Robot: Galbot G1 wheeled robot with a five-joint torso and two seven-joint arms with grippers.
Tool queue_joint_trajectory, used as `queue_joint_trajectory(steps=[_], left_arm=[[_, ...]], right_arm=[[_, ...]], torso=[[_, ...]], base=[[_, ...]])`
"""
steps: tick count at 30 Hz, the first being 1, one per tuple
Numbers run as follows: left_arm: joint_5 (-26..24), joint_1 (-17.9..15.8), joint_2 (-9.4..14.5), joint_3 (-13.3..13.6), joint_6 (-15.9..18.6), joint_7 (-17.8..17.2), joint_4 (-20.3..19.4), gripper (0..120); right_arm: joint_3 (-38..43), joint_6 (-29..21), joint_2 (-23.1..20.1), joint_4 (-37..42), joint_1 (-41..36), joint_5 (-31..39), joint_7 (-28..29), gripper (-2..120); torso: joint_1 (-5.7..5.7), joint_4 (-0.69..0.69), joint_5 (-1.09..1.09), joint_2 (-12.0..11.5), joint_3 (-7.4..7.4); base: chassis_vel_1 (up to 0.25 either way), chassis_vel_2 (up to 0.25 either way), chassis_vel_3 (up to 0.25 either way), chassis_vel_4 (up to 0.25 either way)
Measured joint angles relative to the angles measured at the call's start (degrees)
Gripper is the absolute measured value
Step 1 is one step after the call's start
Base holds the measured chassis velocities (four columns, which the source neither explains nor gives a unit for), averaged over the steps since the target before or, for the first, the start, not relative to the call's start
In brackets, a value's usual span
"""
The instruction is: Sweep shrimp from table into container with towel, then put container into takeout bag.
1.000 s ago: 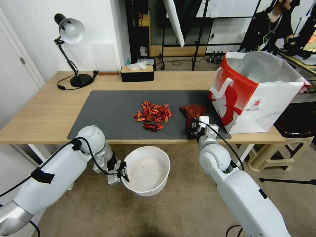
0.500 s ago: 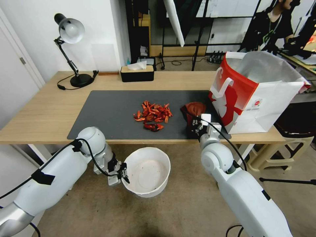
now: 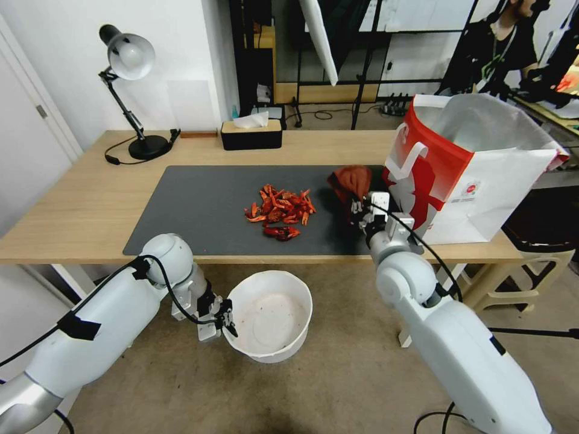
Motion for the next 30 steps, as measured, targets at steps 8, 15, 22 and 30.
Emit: queue_joint_trajectory(steps=[8, 15, 22, 30], left_arm=[[-0.1, -0.1, 0.1, 0.0, 0.0, 0.0, 0.2, 0], [-0.1, 0.0, 0.0, 0.1, 0.0, 0.0, 0.2, 0], [-0.3, 0.5, 0.4, -0.5, 0.0, 0.0, -0.1, 0], [-0.3, 0.9, 0.6, -0.9, 0.0, 0.0, 0.0, 0]], right_arm=[[-2.8, 0.4, -3.9, -4.7, 8.3, 4.1, -5.5, 8], [-5.0, 1.4, -4.7, -7.6, 11.4, 5.7, -10.0, 8], [-7.7, 4.2, -4.7, -13.9, 15.3, 7.2, -17.7, 8], [-10.0, 6.8, -3.8, -22.5, 19.9, 7.4, -27.0, 8]], torso=[[0.01, -0.01, -0.01, 0.0, 0.00], [0.02, 0.00, 0.00, 0.0, 0.00], [0.01, 0.01, -0.01, 0.0, 0.00], [0.01, 0.01, 0.00, 0.0, 0.00]], base=[[0.000, 0.000, 0.000, 0.000], [0.000, 0.000, 0.000, 0.000], [0.000, 0.000, 0.000, 0.000], [0.000, 0.000, 0.000, 0.000]])
